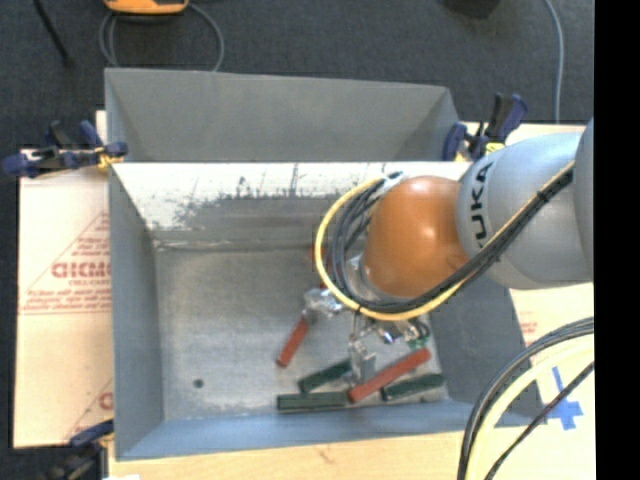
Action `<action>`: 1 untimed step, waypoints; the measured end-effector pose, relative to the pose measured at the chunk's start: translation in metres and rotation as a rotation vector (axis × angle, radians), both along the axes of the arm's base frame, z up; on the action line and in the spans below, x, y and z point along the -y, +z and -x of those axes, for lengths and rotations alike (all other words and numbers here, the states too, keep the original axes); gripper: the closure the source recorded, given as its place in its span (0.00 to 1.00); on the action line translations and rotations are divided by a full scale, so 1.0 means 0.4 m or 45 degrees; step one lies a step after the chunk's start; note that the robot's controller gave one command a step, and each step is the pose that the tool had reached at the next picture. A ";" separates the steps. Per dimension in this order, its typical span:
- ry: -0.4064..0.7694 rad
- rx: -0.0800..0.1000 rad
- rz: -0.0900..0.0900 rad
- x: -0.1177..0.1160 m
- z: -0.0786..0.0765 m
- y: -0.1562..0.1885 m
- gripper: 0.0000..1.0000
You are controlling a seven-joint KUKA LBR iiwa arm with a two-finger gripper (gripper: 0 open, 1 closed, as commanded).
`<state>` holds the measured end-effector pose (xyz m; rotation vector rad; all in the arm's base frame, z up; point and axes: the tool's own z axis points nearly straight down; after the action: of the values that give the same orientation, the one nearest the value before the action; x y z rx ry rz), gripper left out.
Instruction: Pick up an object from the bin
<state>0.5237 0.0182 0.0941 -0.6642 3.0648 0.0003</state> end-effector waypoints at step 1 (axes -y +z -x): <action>0.354 0.004 0.003 -0.073 -0.136 -0.053 1.00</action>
Offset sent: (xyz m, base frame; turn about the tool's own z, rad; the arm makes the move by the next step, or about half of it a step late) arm 0.0000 0.0000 0.0000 0.0000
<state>0.5781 0.0473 0.0730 -1.0821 2.9406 -0.0030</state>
